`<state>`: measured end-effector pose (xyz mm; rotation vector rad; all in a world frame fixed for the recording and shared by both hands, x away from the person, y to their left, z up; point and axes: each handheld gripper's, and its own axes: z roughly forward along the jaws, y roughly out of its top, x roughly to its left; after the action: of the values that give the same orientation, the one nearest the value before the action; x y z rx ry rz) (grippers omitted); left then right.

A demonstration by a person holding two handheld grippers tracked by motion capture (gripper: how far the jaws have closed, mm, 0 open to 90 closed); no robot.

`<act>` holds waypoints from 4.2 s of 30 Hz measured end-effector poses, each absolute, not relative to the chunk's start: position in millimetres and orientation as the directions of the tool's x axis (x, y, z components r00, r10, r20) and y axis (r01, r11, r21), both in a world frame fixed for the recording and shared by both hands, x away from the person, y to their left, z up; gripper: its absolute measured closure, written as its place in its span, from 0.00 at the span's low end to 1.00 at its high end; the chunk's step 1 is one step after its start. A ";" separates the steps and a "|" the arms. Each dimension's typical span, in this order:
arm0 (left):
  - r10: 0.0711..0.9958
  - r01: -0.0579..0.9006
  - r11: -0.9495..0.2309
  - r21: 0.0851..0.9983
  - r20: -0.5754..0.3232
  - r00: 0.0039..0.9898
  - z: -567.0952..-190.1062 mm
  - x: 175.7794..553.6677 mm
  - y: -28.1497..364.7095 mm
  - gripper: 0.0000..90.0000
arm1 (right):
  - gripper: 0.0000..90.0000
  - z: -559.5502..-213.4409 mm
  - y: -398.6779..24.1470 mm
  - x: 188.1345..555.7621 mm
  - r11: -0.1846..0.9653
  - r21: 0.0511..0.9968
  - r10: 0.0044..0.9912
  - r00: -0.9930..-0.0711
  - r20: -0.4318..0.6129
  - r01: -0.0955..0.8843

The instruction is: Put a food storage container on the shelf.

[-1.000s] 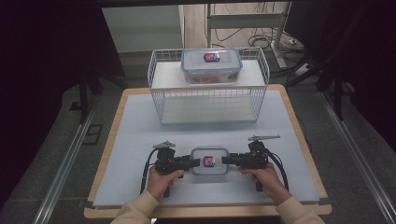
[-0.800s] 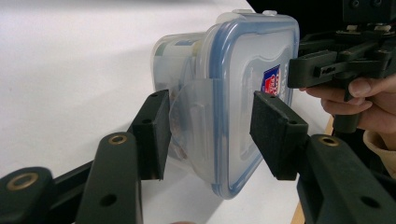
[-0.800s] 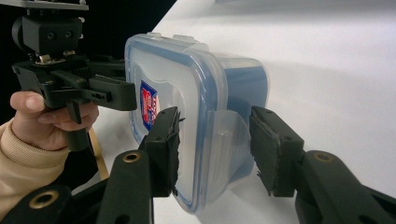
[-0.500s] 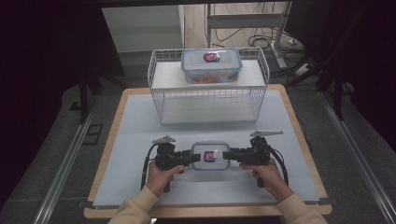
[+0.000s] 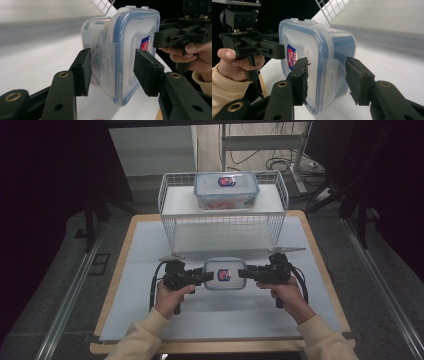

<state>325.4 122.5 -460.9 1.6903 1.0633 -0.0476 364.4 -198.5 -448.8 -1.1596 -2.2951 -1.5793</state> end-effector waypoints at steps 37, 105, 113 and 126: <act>0.631 0.537 -0.013 0.843 -0.410 0.659 -357.8 368.2 126.8 0.56 | 0.59 -349.8 -195.1 407.6 0.128 0.842 0.496 -0.770 0.402 0.523; 0.615 0.579 0.127 0.805 -0.522 0.590 -278.2 513.1 132.3 0.54 | 0.56 -258.9 -186.6 555.0 0.066 0.819 0.525 -0.718 0.458 0.570; 0.581 0.636 0.186 0.749 -0.606 0.543 -289.6 527.4 133.1 0.44 | 0.49 -270.3 -184.8 563.4 0.011 0.783 0.545 -0.661 0.516 0.621; 0.626 0.593 0.174 0.786 -0.553 0.550 -286.0 519.1 135.5 0.27 | 0.45 -263.9 -201.6 552.4 -0.045 0.813 0.567 -0.655 0.499 0.581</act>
<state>519.1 135.5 -286.0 1.4887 1.0990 0.0314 552.4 -201.6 -263.9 -1.3006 -2.1628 -1.8522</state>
